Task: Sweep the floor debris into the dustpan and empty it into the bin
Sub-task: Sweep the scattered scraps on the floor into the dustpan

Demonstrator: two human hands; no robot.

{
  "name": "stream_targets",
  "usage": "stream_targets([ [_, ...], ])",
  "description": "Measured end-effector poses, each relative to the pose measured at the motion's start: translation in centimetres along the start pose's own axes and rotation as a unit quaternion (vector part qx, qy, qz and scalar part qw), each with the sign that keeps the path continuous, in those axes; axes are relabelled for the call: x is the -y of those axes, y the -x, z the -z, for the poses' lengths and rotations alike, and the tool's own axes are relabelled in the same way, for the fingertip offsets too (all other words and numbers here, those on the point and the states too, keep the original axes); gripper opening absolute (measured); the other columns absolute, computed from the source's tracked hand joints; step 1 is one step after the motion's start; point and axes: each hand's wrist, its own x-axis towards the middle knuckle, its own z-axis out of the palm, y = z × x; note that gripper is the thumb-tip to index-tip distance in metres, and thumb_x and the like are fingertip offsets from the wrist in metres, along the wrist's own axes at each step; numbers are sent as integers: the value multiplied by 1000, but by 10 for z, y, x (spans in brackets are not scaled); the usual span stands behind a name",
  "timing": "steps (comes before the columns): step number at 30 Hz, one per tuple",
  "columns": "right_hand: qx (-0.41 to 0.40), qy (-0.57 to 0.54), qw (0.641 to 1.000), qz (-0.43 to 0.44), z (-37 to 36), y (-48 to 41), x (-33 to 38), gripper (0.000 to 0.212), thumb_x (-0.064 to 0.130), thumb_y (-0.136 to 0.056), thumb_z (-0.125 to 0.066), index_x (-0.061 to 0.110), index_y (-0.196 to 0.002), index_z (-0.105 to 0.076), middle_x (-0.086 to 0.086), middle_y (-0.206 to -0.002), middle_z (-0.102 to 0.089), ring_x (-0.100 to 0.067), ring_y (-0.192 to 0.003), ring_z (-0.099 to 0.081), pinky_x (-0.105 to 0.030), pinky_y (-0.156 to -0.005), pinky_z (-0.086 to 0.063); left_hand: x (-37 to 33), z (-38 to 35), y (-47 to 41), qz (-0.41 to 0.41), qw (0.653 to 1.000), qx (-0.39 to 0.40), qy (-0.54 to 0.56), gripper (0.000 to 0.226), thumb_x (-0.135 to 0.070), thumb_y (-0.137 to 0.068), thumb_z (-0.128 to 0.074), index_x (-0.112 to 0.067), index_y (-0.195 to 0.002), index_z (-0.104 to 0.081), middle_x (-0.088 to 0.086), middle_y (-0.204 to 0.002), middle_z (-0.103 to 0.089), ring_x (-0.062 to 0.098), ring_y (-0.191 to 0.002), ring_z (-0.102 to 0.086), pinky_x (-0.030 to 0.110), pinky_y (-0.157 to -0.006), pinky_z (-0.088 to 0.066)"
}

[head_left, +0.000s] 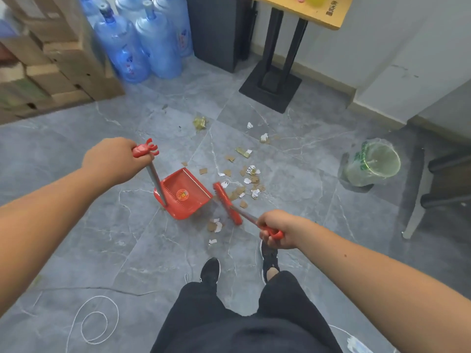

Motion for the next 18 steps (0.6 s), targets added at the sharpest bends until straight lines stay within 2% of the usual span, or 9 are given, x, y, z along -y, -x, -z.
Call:
stream_targets([
  [3, 28, 105, 994, -16, 30, -5, 28, 4, 9, -93, -56, 8, -93, -52, -4, -57, -45, -8, -41, -39, -14, -32, -35, -8, 5, 3, 44, 999, -18, 8, 50, -61, -91, -60, -16, -70, -59, 4, -65, -53, 33, -73, -52, 35, -64, -43],
  [7, 69, 197, 977, -35, 63, -13, 59, 5, 5, -89, -57, 7, -86, -53, -3, -56, -47, -8, -42, -36, -12, -35, -36, -18, 13, 27, 113, 993, -33, -13, 54, -64, -91, -58, -14, -69, -59, 7, -65, -55, 36, -73, -56, 38, -65, -48],
  [10, 84, 237, 967, -30, 75, -17, 73, 5, 4, -89, -56, 6, -85, -53, -4, -56, -48, -8, -41, -40, -14, -33, -39, -27, 18, 48, 170, 984, -40, -18, 56, -64, -92, -57, -12, -72, -61, 9, -66, -54, 36, -73, -54, 37, -64, -45],
  [14, 102, 290, 951, -32, 79, -25, 81, 6, 4, -89, -55, 5, -95, -52, -5, -59, -48, -8, -38, -43, -16, -32, -39, -35, 22, 84, 241, 969, -45, -23, 58, -65, -92, -55, -11, -71, -59, 9, -66, -54, 35, -72, -52, 38, -63, -45],
  [18, 133, 353, 925, -54, 66, -33, 85, 4, 5, -89, -54, 4, -93, -53, -4, -57, -49, -8, -46, -39, -15, -33, -39, -36, 29, 126, 313, 948, -54, -21, 54, -63, -91, -56, -14, -70, -56, 9, -68, -54, 37, -77, -56, 38, -65, -47],
])
